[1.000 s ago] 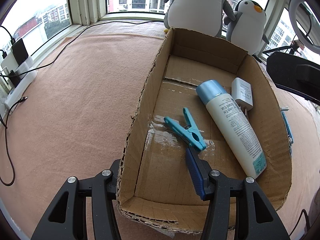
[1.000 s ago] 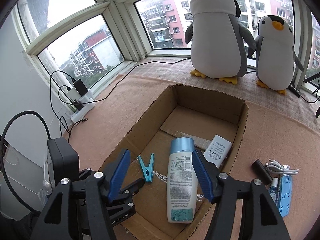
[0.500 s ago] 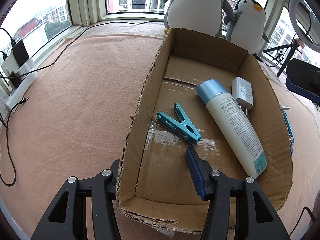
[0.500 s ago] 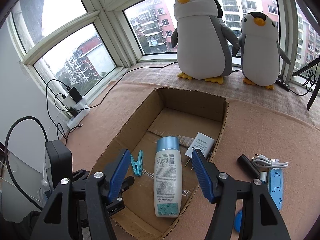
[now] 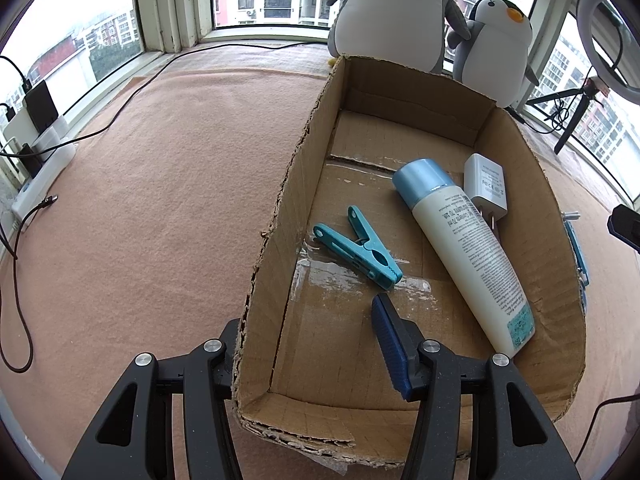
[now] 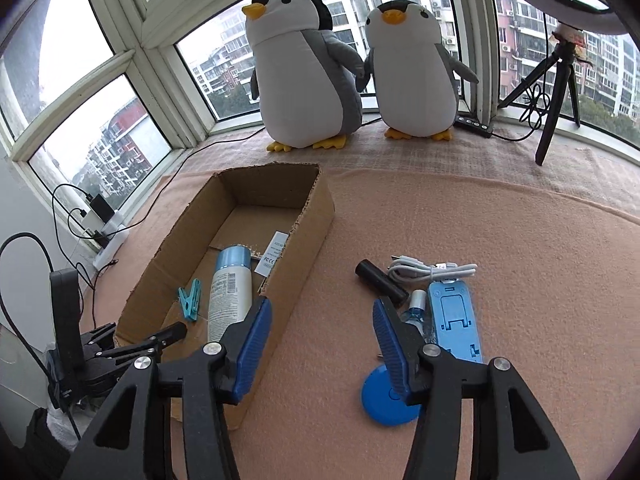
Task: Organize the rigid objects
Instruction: 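Move the right gripper back toward the blue phone stand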
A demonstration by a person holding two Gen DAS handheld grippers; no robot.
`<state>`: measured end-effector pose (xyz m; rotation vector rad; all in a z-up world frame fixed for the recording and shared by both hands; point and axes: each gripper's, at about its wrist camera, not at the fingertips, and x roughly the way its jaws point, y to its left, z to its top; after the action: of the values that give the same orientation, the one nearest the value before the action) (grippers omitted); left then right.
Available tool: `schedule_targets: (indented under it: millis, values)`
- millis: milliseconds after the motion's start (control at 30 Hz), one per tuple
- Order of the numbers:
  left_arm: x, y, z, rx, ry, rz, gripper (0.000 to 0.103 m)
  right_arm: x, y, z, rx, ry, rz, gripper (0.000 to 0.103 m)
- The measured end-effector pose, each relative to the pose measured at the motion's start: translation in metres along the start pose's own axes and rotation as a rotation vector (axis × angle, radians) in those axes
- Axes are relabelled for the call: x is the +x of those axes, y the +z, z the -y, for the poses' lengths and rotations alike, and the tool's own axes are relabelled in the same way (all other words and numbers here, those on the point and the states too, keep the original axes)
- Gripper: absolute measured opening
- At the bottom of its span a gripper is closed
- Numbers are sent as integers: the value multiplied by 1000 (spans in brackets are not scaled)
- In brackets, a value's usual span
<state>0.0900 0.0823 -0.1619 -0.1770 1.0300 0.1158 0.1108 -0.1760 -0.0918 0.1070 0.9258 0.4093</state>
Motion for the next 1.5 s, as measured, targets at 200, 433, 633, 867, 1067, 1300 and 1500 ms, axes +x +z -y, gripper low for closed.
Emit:
schedule_targets:
  millis: [200, 433, 633, 867, 1067, 1300, 1500]
  values:
    - [0, 1, 0, 3, 0, -1, 57, 11, -18, 26, 65, 7, -49, 26]
    - [1, 1, 1, 4, 1, -2, 57, 40, -11, 30, 89, 36, -76, 25]
    - [1, 1, 1, 3, 1, -2, 57, 60, 2, 51, 106, -8, -75, 17]
    - [1, 1, 1, 3, 1, -1, 57, 49, 7, 90, 153, -60, -77, 16]
    - [1, 1, 1, 3, 0, -1, 57, 23, -12, 116, 180, -79, -79, 16]
    - [0, 1, 0, 6, 3, 0, 57, 2, -22, 147, 243, -150, -64, 23]
    - [0, 1, 0, 6, 4, 1, 57, 9, -21, 124, 192, -102, -77, 32]
